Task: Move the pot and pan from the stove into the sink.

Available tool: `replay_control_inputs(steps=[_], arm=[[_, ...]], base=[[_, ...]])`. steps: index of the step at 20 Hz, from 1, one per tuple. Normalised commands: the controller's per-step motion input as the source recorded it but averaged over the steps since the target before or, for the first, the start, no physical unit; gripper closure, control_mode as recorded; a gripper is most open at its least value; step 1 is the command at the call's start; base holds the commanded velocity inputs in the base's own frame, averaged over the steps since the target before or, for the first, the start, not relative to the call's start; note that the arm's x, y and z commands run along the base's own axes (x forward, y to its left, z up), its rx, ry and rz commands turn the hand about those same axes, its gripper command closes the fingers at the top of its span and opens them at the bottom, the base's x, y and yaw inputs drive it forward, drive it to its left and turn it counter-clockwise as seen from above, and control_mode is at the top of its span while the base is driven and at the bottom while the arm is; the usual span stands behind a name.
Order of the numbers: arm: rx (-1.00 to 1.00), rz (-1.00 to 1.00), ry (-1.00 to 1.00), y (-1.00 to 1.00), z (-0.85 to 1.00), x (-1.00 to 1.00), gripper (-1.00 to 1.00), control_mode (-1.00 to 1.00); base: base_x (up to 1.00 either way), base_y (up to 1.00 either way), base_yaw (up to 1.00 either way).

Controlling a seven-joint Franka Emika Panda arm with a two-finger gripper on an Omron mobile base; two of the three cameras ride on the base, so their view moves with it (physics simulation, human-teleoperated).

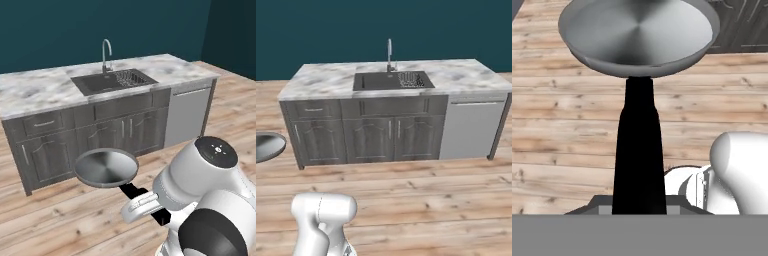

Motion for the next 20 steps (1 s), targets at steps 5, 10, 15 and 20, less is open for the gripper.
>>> replay_control_inputs(steps=[5,10,15,20], arm=[[0.00,0.00,0.00,0.00,0.00,0.00,1.00,1.00],[0.00,0.00,0.00,0.00,0.00,0.00,1.00,1.00],[0.00,0.00,0.00,0.00,0.00,0.00,1.00,1.00],[0.00,0.00,0.00,0.00,0.00,0.00,1.00,1.00]], base=[[0.44,-0.71,0.00],[0.43,-0.72,0.00],[0.44,-0.76,0.00],[0.44,-0.80,0.00]])
